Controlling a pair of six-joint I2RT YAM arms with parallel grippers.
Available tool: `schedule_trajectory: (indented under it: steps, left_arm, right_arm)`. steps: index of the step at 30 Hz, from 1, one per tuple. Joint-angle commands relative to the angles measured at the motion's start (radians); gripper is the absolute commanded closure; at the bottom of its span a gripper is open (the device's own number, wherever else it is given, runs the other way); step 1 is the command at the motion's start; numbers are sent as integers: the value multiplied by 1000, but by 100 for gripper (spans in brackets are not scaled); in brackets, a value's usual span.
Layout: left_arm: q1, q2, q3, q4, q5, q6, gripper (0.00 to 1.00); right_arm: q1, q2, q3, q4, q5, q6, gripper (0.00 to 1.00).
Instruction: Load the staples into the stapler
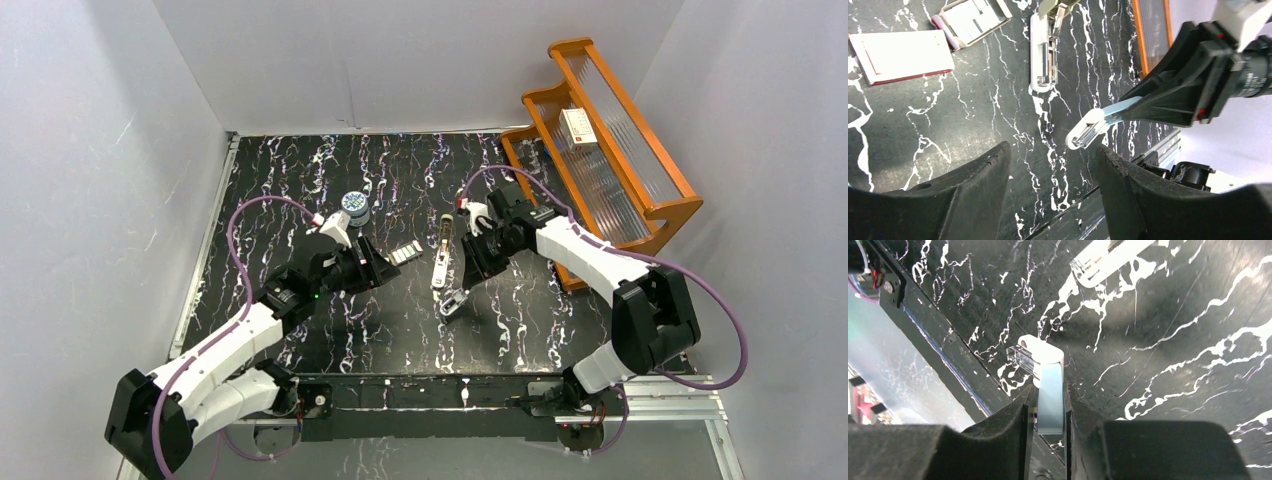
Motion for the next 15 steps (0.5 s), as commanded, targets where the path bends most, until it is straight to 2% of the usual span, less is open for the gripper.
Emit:
schedule_trajectory:
  steps: [1, 6, 15]
  left_arm:
    - [6, -24, 24, -58, -41, 27, 39]
    - [8, -1, 20, -53, -23, 27, 38]
    - [12, 42, 70, -76, -10, 30, 38]
  right_arm:
    - [-6, 37, 123, -66, -85, -207, 69]
    - [-6, 150, 191, -198, -68, -353, 71]
    - [-8, 236, 242, -250, -62, -470, 74]
